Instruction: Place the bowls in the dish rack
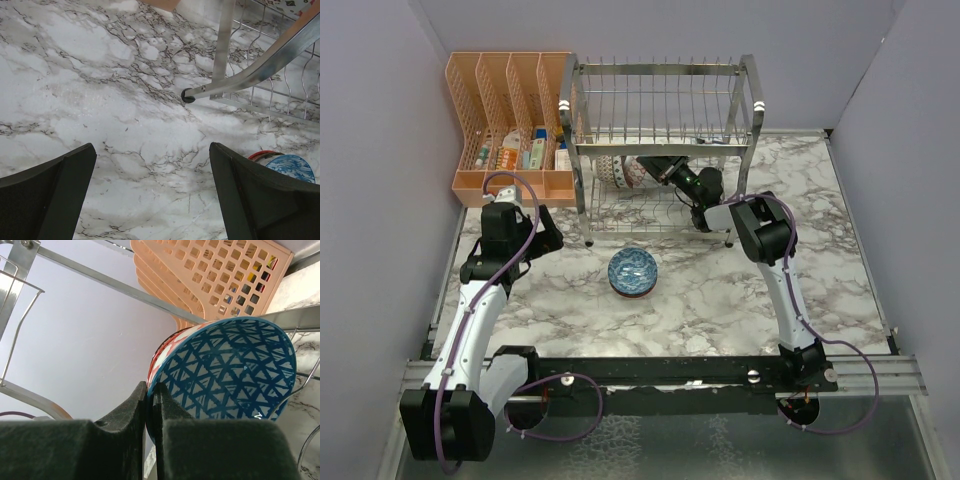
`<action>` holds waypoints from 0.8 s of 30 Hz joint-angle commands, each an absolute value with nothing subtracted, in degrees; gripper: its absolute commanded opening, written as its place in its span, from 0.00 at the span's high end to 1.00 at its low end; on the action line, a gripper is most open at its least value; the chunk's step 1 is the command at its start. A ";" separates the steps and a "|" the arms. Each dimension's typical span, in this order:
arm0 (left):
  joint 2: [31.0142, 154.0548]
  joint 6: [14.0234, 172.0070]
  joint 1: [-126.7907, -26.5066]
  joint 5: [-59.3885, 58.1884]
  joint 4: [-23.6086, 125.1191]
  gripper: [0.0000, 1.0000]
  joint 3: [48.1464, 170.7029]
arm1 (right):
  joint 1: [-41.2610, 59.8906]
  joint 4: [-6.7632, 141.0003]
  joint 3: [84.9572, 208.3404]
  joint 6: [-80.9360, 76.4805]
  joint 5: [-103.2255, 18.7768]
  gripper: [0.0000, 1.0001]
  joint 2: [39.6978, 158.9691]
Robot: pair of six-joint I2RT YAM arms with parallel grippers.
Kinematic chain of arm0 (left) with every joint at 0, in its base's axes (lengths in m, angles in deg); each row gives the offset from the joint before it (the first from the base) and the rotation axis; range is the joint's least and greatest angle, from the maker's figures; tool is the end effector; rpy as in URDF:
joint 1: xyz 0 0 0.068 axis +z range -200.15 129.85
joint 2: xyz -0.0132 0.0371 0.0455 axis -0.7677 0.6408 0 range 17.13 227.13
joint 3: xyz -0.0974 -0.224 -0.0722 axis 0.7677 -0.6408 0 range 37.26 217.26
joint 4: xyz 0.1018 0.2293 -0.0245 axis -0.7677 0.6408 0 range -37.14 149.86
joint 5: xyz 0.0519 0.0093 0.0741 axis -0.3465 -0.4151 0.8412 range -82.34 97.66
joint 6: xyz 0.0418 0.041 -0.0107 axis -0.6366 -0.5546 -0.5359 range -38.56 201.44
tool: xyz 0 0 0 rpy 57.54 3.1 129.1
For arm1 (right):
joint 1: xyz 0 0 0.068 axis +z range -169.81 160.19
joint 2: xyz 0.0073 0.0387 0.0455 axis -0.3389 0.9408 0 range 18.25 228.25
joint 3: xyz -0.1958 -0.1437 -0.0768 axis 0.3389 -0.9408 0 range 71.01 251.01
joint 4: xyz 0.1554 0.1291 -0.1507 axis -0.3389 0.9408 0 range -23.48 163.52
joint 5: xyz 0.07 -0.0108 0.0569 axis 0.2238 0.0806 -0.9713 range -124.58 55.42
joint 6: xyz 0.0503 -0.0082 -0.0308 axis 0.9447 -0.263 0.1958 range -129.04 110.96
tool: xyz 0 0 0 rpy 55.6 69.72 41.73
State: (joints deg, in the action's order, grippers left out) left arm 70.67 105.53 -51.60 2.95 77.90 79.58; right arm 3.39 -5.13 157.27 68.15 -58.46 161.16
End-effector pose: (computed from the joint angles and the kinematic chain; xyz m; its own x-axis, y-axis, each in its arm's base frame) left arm 0.2111 -0.0089 0.2544 -0.5771 -0.3924 -0.7162 -0.1579 0.9141 -0.3735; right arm 0.4571 0.2152 0.1276 -0.6489 0.6920 -0.3163 -0.3915 0.0528 0.9187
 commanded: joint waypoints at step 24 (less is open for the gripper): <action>70.54 104.80 -50.52 2.30 77.30 0.01 80.85 | 1.34 -6.08 158.93 64.66 -66.10 0.55 157.47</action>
